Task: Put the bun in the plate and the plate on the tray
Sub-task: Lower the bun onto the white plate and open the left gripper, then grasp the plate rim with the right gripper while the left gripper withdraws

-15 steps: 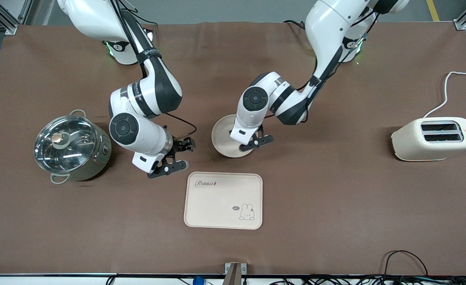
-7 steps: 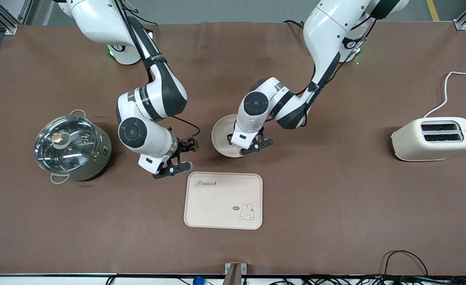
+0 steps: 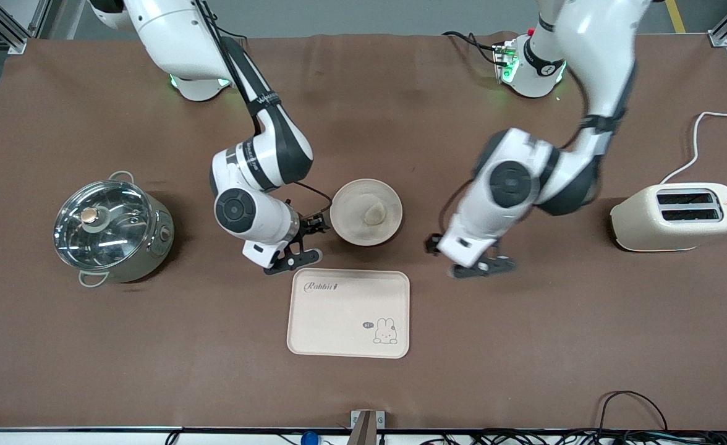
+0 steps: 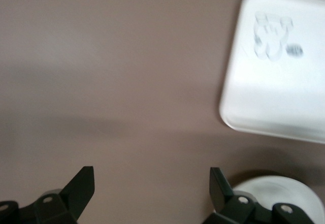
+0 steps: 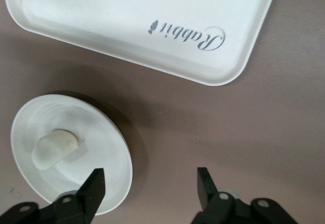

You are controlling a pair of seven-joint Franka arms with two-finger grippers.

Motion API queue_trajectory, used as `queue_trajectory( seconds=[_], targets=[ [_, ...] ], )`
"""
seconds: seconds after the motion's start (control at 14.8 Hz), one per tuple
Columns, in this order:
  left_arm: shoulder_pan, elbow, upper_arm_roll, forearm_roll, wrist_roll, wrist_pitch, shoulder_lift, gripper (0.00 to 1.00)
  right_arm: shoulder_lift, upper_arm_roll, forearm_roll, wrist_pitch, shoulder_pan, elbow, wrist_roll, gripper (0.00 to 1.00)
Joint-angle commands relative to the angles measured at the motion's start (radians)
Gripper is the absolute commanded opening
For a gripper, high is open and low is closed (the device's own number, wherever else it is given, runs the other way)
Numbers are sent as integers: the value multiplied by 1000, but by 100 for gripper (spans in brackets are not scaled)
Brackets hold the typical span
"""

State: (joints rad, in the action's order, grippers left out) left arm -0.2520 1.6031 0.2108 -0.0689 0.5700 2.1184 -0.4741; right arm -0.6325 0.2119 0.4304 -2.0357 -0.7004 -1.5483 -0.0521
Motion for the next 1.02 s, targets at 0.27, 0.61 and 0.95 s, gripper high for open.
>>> queue_trajectory(
  seconds=[0.27, 0.61, 0.95],
  targets=[
    [246, 23, 18, -3, -367, -142, 185, 100, -53, 4, 48, -64, -91, -32, 1, 65],
    [258, 23, 9, 7, -383, -294, 339, 100, -84, 4, 51, -89, -106, -32, 92, 58],
    [151, 61, -181, 58, -458, -432, 532, 100, -102, -14, 51, -126, -100, -32, 126, 51]
  ],
)
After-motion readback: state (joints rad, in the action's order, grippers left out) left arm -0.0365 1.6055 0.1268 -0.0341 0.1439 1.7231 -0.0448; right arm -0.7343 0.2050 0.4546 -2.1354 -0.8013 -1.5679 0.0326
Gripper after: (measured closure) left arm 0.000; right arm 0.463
